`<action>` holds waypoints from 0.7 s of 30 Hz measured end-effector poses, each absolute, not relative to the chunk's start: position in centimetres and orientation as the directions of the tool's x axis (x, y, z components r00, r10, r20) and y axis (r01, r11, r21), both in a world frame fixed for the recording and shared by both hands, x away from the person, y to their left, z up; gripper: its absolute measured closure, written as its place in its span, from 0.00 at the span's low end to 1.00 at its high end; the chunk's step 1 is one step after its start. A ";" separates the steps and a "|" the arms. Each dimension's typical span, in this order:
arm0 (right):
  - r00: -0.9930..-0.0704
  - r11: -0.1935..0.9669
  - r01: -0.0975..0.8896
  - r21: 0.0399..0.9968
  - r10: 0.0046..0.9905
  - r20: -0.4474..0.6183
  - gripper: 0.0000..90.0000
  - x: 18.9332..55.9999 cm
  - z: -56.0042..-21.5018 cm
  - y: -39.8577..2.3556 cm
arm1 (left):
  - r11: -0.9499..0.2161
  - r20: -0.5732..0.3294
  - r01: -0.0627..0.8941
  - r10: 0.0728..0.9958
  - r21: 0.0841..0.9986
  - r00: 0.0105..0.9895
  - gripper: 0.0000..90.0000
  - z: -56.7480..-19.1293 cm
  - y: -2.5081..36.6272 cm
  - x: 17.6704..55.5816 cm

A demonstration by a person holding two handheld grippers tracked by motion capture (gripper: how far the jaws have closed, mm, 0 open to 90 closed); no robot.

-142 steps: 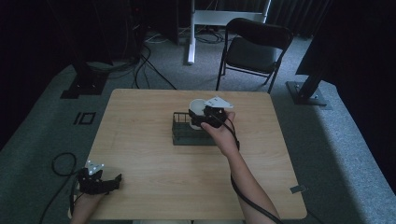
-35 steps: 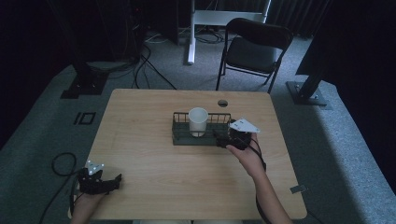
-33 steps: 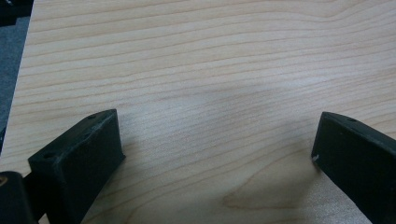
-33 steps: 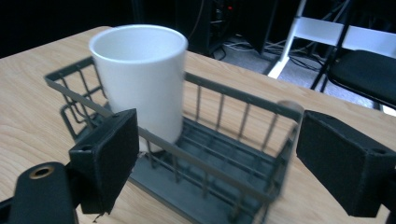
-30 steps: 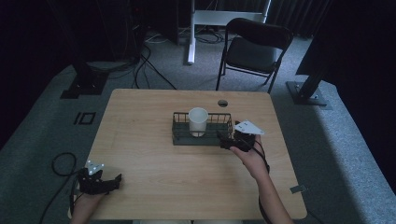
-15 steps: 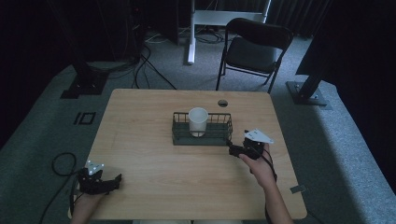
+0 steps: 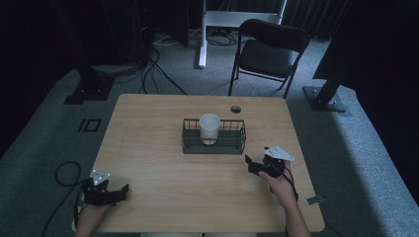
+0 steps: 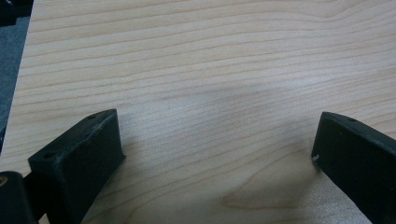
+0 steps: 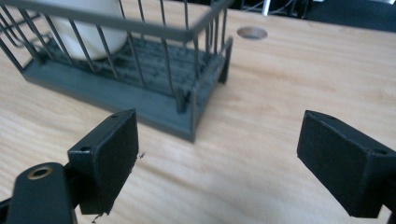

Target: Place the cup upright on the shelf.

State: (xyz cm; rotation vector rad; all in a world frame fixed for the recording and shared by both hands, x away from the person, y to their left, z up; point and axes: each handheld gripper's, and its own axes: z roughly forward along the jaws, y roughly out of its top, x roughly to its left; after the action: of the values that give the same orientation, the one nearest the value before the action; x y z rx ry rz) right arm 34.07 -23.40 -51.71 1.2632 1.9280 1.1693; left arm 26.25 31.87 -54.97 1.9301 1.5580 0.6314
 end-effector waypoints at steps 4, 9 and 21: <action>-0.397 0.175 0.450 0.876 0.917 0.021 0.14 33.6 -52.3 -24.1 | -0.156 0.007 0.707 0.978 0.690 0.209 0.02 -55.0 31.9 26.2; -0.386 0.178 0.468 0.866 0.922 0.019 0.14 33.0 -52.9 -25.1 | -0.156 0.008 0.707 0.978 0.689 0.209 0.02 -55.0 31.9 26.2; -0.377 0.190 0.511 0.838 0.926 0.020 0.14 31.8 -53.7 -26.8 | -0.157 0.008 0.707 0.978 0.689 0.209 0.02 -55.0 31.9 26.2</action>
State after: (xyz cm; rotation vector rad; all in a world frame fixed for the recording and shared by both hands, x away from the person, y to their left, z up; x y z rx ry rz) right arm 31.76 -26.77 -53.71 1.3399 1.9693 1.0866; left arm 26.25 31.88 -54.97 1.9321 1.5578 0.6318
